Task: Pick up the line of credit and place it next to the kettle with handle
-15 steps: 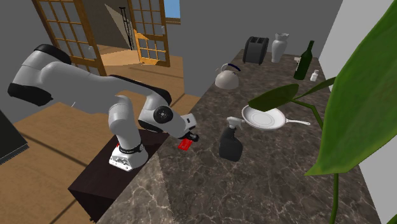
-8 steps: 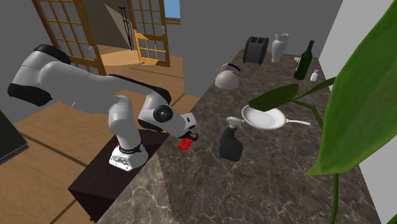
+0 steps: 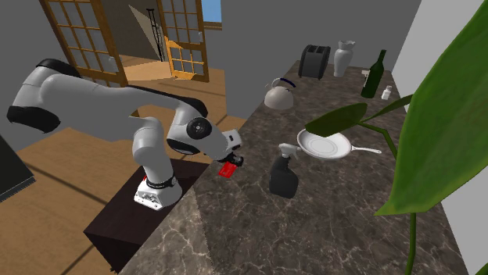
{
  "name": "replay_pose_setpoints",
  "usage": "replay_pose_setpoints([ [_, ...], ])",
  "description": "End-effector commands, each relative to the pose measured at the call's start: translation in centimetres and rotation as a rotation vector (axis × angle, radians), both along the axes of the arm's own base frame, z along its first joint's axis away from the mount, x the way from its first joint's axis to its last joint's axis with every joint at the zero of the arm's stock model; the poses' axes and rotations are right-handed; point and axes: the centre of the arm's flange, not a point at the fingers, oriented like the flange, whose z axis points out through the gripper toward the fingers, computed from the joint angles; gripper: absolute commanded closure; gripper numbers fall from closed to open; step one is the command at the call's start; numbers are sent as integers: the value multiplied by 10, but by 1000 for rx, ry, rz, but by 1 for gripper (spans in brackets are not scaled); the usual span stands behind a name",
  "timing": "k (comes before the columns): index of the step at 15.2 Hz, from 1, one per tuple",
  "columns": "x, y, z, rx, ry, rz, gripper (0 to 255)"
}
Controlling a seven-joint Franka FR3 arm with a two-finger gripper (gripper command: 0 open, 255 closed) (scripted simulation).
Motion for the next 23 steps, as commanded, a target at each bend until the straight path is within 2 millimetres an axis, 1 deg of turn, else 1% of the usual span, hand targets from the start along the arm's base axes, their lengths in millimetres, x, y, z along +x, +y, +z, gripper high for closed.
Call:
replay_pose_setpoints([
  [1, -1, 1, 11, 0, 1, 0, 255],
  [23, -1, 1, 128, 0, 1, 0, 255],
])
